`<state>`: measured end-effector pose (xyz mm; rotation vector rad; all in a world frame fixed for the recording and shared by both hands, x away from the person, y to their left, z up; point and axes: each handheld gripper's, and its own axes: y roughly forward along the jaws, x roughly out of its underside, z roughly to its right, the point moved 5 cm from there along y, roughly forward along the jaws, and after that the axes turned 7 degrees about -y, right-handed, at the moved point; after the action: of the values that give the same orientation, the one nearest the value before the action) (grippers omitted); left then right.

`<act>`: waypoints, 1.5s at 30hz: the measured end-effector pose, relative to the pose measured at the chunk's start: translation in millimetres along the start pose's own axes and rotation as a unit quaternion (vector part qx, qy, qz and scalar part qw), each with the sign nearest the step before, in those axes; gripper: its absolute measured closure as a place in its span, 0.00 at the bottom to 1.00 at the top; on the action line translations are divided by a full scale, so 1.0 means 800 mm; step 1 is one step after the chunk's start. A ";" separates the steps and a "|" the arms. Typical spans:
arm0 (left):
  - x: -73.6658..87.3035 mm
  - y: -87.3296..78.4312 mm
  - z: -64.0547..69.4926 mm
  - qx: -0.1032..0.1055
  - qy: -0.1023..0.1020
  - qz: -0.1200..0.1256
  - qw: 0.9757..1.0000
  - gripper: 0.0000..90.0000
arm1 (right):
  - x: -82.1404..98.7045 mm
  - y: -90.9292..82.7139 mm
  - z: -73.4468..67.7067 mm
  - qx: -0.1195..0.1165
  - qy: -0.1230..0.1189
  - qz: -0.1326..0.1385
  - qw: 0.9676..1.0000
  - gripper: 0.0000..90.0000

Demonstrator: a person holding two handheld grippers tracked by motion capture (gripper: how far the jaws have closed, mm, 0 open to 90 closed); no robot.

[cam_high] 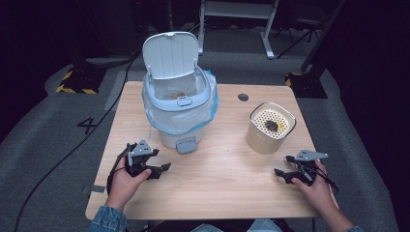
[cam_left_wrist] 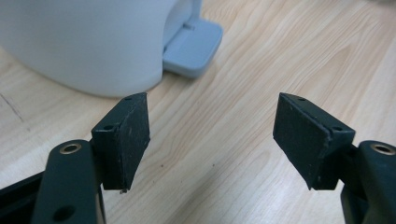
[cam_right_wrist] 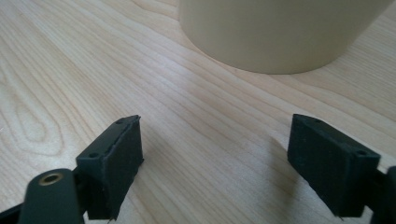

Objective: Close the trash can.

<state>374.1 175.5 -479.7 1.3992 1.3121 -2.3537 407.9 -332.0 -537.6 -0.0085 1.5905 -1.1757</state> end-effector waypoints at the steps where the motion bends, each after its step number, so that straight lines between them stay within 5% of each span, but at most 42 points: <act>1: -0.003 -0.004 0.000 0.004 0.001 0.004 1.000 0.31 | 0.000 0.000 0.000 -0.002 -0.001 0.000 1.000 0.19; 5: -0.019 -0.019 -0.001 0.026 0.012 0.020 0.999 0.31 | 0.000 0.000 0.000 -0.003 -0.001 0.000 1.000 0.19; 9: -0.040 -0.039 -0.006 0.025 0.015 0.041 0.999 0.31 | 0.000 0.000 0.000 -0.002 -0.001 -0.001 1.000 0.19; 15: -0.076 -0.068 -0.016 -0.021 0.023 0.058 0.998 0.32 | 0.000 0.000 0.000 -0.002 -0.001 -0.001 1.000 0.19; 23: -0.119 -0.095 -0.027 -0.032 0.021 0.089 0.995 0.33 | 0.000 0.000 0.000 -0.002 -0.001 0.000 1.000 0.19; 35: -0.179 -0.114 -0.054 -0.037 -0.001 0.157 0.987 0.35 | 0.000 0.000 -0.001 -0.002 -0.001 0.000 1.000 0.19; 45: -0.218 -0.118 -0.061 -0.026 0.011 0.194 0.981 0.39 | 0.000 0.000 -0.001 0.000 -0.001 0.000 1.000 0.19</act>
<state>460.9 214.0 -298.9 1.5091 0.9861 -2.0381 407.6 -331.5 -537.8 -0.0106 1.5898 -1.1754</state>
